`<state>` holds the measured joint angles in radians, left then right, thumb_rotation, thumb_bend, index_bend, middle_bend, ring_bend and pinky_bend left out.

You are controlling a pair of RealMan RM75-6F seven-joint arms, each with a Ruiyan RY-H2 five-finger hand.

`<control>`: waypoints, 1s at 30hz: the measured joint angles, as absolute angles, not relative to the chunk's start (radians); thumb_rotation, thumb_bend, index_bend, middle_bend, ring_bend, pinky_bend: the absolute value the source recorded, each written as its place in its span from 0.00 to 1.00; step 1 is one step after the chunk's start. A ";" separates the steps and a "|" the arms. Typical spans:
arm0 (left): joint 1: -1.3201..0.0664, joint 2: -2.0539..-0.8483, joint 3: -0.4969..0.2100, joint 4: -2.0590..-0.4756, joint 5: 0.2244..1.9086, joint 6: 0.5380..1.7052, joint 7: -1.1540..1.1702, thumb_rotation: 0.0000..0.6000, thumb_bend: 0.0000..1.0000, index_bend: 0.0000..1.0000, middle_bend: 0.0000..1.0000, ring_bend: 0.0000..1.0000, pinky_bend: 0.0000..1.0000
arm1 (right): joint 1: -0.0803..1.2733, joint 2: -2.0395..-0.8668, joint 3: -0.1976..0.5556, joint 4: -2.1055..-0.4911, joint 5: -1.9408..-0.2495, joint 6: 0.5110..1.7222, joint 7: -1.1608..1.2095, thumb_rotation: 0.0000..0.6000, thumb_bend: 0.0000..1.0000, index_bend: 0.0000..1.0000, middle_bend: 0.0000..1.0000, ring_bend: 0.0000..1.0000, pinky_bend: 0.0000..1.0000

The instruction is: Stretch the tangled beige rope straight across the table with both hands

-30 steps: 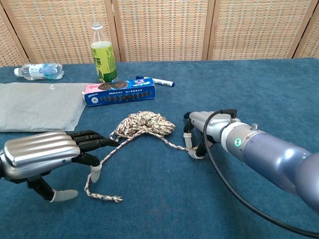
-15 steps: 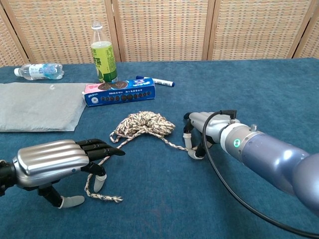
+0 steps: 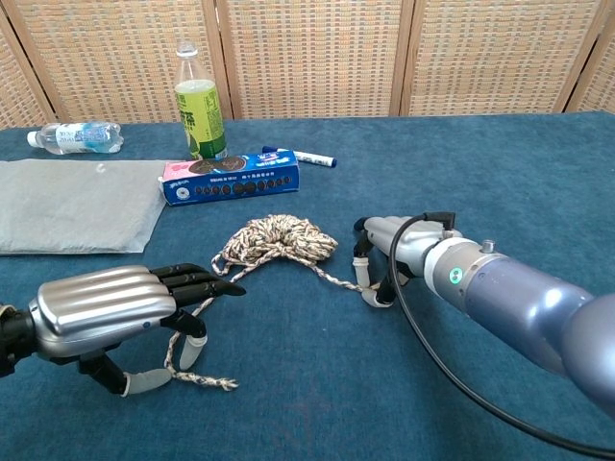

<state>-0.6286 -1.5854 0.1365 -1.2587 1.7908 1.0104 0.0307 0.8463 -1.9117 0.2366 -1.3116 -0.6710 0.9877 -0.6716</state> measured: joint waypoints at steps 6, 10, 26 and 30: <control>-0.636 -1.586 0.140 -1.270 1.780 1.001 0.049 1.00 0.41 0.54 0.00 0.00 0.00 | 0.846 -1.907 0.240 -1.320 -0.666 0.987 -0.671 1.00 0.46 0.66 0.01 0.00 0.00; -0.637 -1.589 0.144 -1.269 1.773 0.998 0.057 1.00 0.41 0.54 0.00 0.00 0.00 | 0.846 -1.904 0.240 -1.324 -0.666 0.988 -0.669 1.00 0.46 0.66 0.01 0.00 0.00; -0.642 -1.613 0.147 -1.250 1.748 0.992 0.069 1.00 0.47 0.73 0.00 0.00 0.00 | 0.848 -1.897 0.240 -1.329 -0.671 0.988 -0.660 1.00 0.46 0.67 0.02 0.00 0.00; -0.646 -1.610 0.146 -1.254 1.741 0.987 0.069 1.00 0.51 0.75 0.00 0.00 0.00 | 0.849 -1.897 0.240 -1.327 -0.673 0.987 -0.658 1.00 0.46 0.67 0.02 0.00 0.00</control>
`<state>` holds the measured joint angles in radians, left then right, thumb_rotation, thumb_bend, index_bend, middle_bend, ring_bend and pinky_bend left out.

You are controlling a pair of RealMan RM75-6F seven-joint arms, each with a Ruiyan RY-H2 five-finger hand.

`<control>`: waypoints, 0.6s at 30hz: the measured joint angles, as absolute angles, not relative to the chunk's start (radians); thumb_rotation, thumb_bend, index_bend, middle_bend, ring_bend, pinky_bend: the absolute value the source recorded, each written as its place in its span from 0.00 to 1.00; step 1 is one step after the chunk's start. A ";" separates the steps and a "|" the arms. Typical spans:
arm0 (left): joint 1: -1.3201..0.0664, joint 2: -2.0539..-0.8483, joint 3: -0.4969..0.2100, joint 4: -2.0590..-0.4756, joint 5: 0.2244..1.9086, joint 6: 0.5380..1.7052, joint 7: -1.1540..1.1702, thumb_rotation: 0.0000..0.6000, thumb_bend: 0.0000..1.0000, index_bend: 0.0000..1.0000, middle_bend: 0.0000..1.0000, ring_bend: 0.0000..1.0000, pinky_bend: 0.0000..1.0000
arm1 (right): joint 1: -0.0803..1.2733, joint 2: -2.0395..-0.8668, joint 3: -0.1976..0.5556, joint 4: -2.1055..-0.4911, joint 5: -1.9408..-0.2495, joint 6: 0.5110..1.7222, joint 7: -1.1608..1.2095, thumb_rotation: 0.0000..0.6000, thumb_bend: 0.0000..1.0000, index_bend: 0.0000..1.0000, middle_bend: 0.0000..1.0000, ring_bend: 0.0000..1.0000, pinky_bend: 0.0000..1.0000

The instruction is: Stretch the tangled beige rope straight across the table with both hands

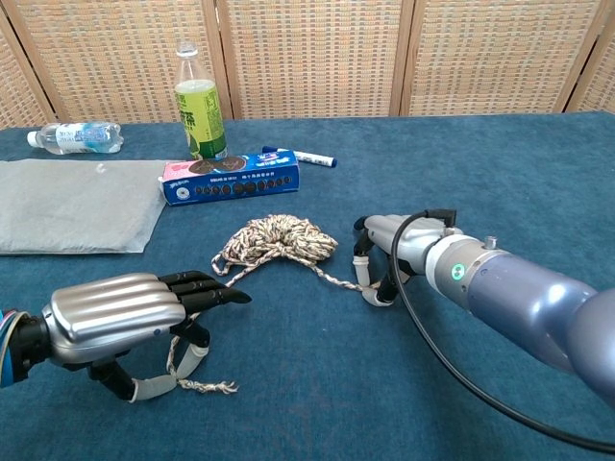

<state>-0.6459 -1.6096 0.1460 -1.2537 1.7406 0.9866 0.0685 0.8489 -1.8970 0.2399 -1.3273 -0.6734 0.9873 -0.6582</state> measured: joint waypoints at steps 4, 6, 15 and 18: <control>-0.647 -1.605 0.145 -1.258 1.735 0.987 0.070 1.00 0.53 0.80 0.00 0.00 0.00 | 0.848 -1.894 0.238 -1.329 -0.676 0.988 -0.658 1.00 0.46 0.67 0.02 0.00 0.00; -0.647 -1.600 0.143 -1.261 1.731 0.988 0.070 1.00 0.54 0.81 0.00 0.00 0.00 | 0.848 -1.891 0.237 -1.330 -0.679 0.990 -0.658 1.00 0.46 0.67 0.02 0.00 0.00; -0.645 -1.558 0.134 -1.279 1.715 1.006 0.063 1.00 0.55 0.81 0.00 0.00 0.00 | 0.840 -1.862 0.234 -1.350 -0.692 1.006 -0.659 1.00 0.46 0.67 0.02 0.00 0.00; -0.643 -1.516 0.130 -1.287 1.715 1.028 0.057 1.00 0.55 0.81 0.00 0.00 0.00 | 0.835 -1.838 0.229 -1.362 -0.705 1.014 -0.662 1.00 0.46 0.67 0.02 0.00 0.00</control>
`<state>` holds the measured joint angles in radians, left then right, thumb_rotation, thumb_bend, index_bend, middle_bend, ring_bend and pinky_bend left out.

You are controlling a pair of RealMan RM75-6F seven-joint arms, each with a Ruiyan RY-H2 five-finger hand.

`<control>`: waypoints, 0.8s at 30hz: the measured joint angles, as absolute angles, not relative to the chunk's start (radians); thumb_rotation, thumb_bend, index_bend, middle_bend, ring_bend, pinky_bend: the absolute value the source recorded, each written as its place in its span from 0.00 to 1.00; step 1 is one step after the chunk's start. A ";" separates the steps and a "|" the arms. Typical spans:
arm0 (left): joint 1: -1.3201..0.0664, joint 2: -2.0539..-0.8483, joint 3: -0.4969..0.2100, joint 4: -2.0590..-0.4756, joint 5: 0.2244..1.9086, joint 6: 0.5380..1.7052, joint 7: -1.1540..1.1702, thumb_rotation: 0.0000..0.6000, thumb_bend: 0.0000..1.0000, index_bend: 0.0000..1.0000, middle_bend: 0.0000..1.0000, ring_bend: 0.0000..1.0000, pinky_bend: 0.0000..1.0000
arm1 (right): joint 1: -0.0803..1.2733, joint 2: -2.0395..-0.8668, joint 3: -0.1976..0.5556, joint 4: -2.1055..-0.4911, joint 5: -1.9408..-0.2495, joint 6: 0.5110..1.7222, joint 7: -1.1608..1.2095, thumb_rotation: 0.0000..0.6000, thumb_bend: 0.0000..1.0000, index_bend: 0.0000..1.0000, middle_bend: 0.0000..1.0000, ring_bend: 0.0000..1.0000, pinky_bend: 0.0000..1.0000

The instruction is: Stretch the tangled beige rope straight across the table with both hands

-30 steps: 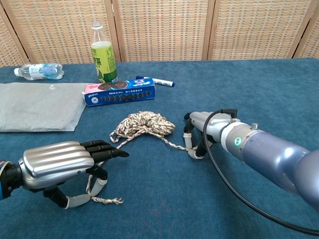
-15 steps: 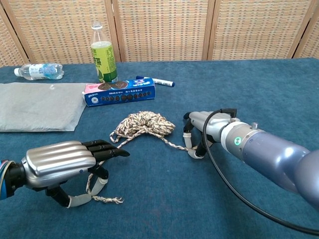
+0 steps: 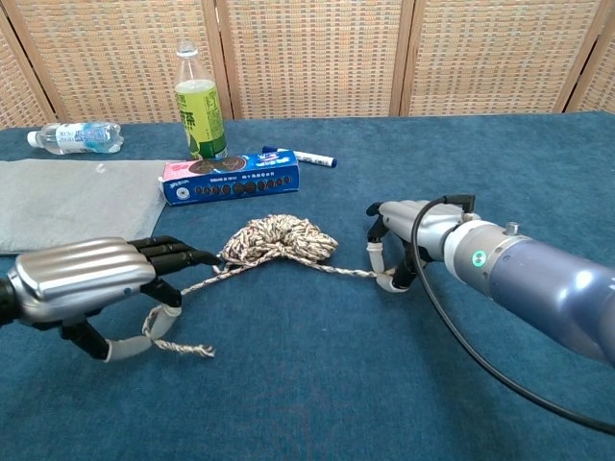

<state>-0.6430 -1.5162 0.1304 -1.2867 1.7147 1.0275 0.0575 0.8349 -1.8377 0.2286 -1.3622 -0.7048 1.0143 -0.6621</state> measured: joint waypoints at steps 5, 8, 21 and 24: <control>-0.631 -1.438 0.124 -1.282 1.704 1.064 0.044 1.00 0.55 0.82 0.00 0.00 0.00 | 0.823 -1.797 0.215 -1.375 -0.728 1.023 -0.664 1.00 0.46 0.68 0.02 0.00 0.00; -0.620 -1.400 0.120 -1.262 1.689 1.080 0.030 1.00 0.56 0.82 0.00 0.00 0.00 | 0.812 -1.772 0.204 -1.382 -0.747 1.027 -0.659 1.00 0.46 0.69 0.03 0.00 0.00; -0.580 -1.376 0.104 -1.024 1.621 1.082 -0.082 1.00 0.57 0.83 0.00 0.00 0.00 | 0.751 -1.668 0.145 -1.339 -0.863 1.052 -0.613 1.00 0.46 0.71 0.06 0.00 0.00; -0.570 -1.387 0.104 -0.961 1.615 1.082 -0.119 1.00 0.57 0.83 0.00 0.00 0.00 | 0.737 -1.646 0.138 -1.326 -0.874 1.058 -0.613 1.00 0.46 0.71 0.06 0.00 0.00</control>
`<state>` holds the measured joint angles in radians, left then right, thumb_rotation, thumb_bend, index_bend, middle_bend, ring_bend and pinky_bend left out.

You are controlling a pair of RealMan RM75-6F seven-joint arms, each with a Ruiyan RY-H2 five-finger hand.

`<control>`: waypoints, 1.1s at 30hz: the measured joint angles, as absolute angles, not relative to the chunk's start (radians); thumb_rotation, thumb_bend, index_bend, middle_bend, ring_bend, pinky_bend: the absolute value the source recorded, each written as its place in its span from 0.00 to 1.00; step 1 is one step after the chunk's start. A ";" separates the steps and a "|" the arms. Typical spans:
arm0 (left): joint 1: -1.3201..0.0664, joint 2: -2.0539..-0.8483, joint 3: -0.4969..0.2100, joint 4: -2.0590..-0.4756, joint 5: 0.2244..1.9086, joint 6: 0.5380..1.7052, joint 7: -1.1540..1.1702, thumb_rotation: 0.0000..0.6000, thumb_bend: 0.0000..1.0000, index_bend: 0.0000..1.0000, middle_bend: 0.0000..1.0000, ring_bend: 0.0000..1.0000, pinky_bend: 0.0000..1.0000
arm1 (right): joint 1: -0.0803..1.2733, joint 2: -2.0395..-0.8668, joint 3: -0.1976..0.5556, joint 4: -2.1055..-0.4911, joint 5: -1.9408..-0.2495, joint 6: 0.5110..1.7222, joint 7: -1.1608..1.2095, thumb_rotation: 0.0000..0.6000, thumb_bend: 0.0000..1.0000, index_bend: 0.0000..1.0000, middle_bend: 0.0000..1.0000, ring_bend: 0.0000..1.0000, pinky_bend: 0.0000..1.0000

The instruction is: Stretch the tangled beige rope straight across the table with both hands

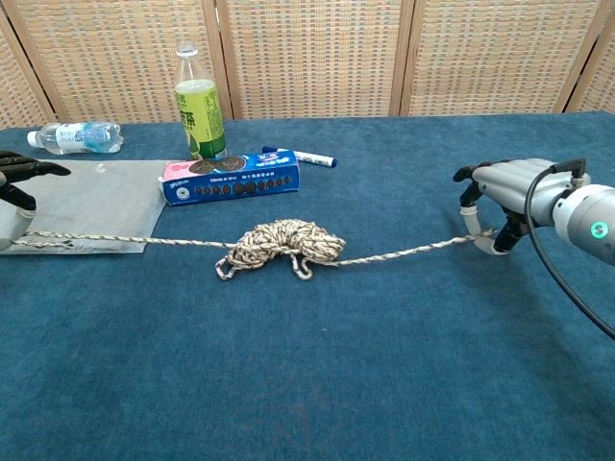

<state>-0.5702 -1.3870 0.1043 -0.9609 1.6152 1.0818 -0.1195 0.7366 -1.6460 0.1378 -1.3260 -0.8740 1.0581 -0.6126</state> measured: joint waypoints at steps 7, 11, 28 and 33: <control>-0.550 -1.410 0.106 -0.864 1.609 1.083 -0.195 1.00 0.57 0.83 0.00 0.00 0.00 | 0.710 -1.601 0.130 -1.330 -0.879 1.052 -0.608 1.00 0.46 0.71 0.06 0.00 0.00; -0.543 -1.425 0.109 -0.836 1.615 1.090 -0.214 1.00 0.57 0.83 0.00 0.00 0.00 | 0.699 -1.590 0.128 -1.334 -0.882 1.046 -0.607 1.00 0.46 0.71 0.06 0.00 0.00; -0.530 -1.431 0.107 -0.824 1.627 1.123 -0.218 1.00 0.00 0.00 0.00 0.00 0.00 | 0.681 -1.566 0.133 -1.360 -0.911 1.017 -0.558 1.00 0.00 0.00 0.01 0.00 0.00; -0.510 -1.412 0.105 -0.842 1.634 1.187 -0.324 1.00 0.00 0.00 0.00 0.00 0.00 | 0.666 -1.536 0.134 -1.387 -0.998 1.042 -0.489 1.00 0.00 0.00 0.00 0.00 0.00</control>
